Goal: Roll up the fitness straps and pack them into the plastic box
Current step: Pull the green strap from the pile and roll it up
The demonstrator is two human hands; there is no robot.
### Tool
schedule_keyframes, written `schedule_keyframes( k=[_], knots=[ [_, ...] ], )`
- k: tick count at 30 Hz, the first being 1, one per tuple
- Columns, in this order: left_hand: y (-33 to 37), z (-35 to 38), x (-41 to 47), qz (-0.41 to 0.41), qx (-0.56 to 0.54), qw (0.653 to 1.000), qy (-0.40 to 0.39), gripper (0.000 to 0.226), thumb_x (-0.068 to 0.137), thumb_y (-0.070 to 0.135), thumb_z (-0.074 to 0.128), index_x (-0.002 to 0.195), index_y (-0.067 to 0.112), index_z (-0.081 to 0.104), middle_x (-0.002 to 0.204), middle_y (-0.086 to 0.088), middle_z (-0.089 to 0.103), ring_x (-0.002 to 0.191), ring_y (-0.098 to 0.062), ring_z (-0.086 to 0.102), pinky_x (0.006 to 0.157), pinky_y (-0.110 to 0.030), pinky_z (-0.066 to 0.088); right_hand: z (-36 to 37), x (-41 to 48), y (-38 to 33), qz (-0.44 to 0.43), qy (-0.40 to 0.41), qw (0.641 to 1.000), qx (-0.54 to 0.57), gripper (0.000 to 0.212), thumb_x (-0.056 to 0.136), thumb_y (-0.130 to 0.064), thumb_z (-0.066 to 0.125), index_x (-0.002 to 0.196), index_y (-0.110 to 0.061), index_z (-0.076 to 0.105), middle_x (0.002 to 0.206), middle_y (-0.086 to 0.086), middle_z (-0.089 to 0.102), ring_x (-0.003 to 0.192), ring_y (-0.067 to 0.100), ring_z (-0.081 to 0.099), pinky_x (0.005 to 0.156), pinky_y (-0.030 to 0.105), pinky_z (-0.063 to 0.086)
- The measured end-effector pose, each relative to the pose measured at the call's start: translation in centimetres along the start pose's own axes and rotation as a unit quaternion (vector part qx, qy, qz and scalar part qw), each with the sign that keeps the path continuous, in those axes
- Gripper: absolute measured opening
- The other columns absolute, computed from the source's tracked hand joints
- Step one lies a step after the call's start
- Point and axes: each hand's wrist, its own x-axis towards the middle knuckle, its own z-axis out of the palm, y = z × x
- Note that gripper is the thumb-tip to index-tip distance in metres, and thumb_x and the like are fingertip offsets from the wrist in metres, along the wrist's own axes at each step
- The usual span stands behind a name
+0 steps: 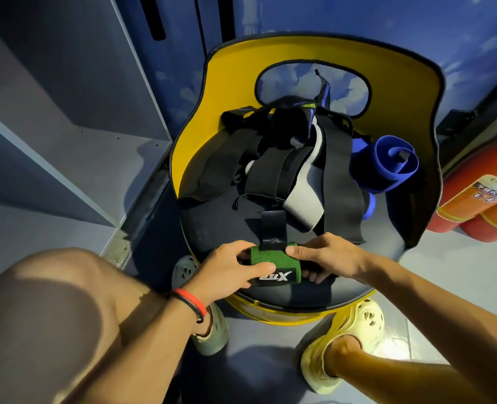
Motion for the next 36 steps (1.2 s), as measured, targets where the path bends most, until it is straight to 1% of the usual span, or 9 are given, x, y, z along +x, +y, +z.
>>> schedule_keyframes(
  k=[3, 5, 8, 12, 20, 24, 27, 32, 36],
  knots=[
    [0.7, 0.1, 0.6, -0.033, -0.011, 0.999, 0.008, 0.043, 0.084, 0.036, 0.081, 0.12, 0.028, 0.059, 0.104, 0.003, 0.067, 0.093, -0.012, 0.071, 0.074, -0.03, 0.063, 0.3, 0.2, 0.4, -0.056, 0.114, 0.983, -0.132, 0.065, 0.077, -0.077, 0.059, 0.096, -0.015, 0.07, 0.085, 0.004, 0.072, 0.073, 0.016, 0.067, 0.073, 0.039, 0.06],
    [1.1, 0.2, 1.0, -0.04, -0.009, 0.999, 0.021, 0.038, 0.084, 0.039, 0.08, 0.115, 0.028, 0.061, 0.103, -0.001, 0.07, 0.09, -0.013, 0.073, 0.069, -0.028, 0.062, 0.6, 0.2, 1.0, -0.184, 0.212, 0.944, -0.175, 0.046, 0.086, -0.065, 0.064, 0.104, -0.022, 0.065, 0.098, -0.004, 0.067, 0.088, 0.013, 0.063, 0.079, 0.037, 0.056],
    [1.3, 0.2, 1.5, -0.046, 0.014, 0.997, 0.055, 0.031, 0.085, 0.048, 0.076, 0.106, 0.028, 0.065, 0.099, 0.0, 0.073, 0.085, -0.012, 0.074, 0.07, -0.03, 0.063, 0.9, 0.2, 1.2, -0.328, 0.2, 0.895, -0.225, 0.027, 0.094, -0.043, 0.069, 0.112, -0.024, 0.062, 0.109, -0.006, 0.061, 0.098, 0.012, 0.057, 0.086, 0.034, 0.052],
    [1.4, 0.1, 1.6, -0.028, 0.099, 0.99, 0.092, 0.038, 0.085, 0.064, 0.066, 0.099, 0.03, 0.059, 0.089, 0.007, 0.072, 0.073, -0.008, 0.073, 0.075, -0.039, 0.064, 1.3, 0.3, 1.7, -0.306, 0.132, 0.903, -0.27, 0.074, 0.075, -0.045, 0.085, 0.135, -0.023, 0.048, 0.136, -0.007, 0.048, 0.12, 0.013, 0.053, 0.102, 0.027, 0.047],
    [1.3, 0.9, 0.3, -0.017, 0.139, 0.986, 0.094, 0.057, 0.095, 0.069, 0.041, 0.091, 0.016, 0.06, 0.08, -0.002, 0.072, 0.055, -0.014, 0.072, 0.072, -0.045, 0.057, -0.1, -0.3, -0.2, -0.223, 0.08, 0.946, -0.223, 0.068, 0.07, -0.051, 0.089, 0.129, -0.028, 0.061, 0.11, -0.013, 0.066, 0.094, 0.002, 0.063, 0.082, 0.017, 0.05],
    [0.7, 0.9, 0.5, 0.099, 0.22, 0.957, 0.16, 0.047, 0.091, 0.071, 0.045, 0.113, 0.033, 0.061, 0.104, 0.011, 0.064, 0.099, -0.011, 0.064, 0.083, -0.034, 0.051, -0.4, -0.3, -0.1, -0.145, 0.095, 0.954, -0.243, 0.078, 0.07, -0.076, 0.071, 0.129, -0.025, 0.067, 0.109, -0.007, 0.068, 0.096, 0.009, 0.062, 0.085, 0.024, 0.05],
    [-0.1, 0.5, 1.1, 0.161, 0.201, 0.965, 0.055, 0.075, 0.075, 0.066, 0.07, 0.142, 0.045, 0.043, 0.131, 0.019, 0.049, 0.121, -0.008, 0.052, 0.097, -0.035, 0.052, -1.0, -0.1, 0.7, -0.137, 0.09, 0.951, -0.262, 0.082, 0.07, -0.093, 0.051, 0.107, -0.024, 0.075, 0.1, -0.005, 0.064, 0.095, 0.012, 0.057, 0.082, 0.032, 0.048],
    [0.1, -0.1, 2.4, 0.14, 0.274, 0.951, 0.022, 0.095, 0.07, 0.047, 0.086, 0.148, 0.04, 0.034, 0.132, 0.011, 0.047, 0.124, -0.015, 0.05, 0.101, -0.042, 0.05, 0.0, -0.3, 0.5, -0.082, 0.071, 0.959, -0.261, 0.087, 0.081, -0.088, 0.034, 0.113, -0.018, 0.072, 0.115, 0.002, 0.056, 0.107, 0.017, 0.056, 0.096, 0.041, 0.048],
    [-0.1, 0.3, 3.0, 0.116, 0.283, 0.951, 0.048, 0.093, 0.064, 0.064, 0.083, 0.143, 0.031, 0.045, 0.127, 0.012, 0.046, 0.12, -0.014, 0.051, 0.099, -0.038, 0.049, 0.9, -0.5, 0.6, -0.17, 0.165, 0.913, -0.332, 0.069, 0.102, -0.064, 0.019, 0.147, -0.02, 0.047, 0.119, 0.002, 0.049, 0.109, 0.024, 0.055, 0.097, 0.04, 0.048]
  ],
)
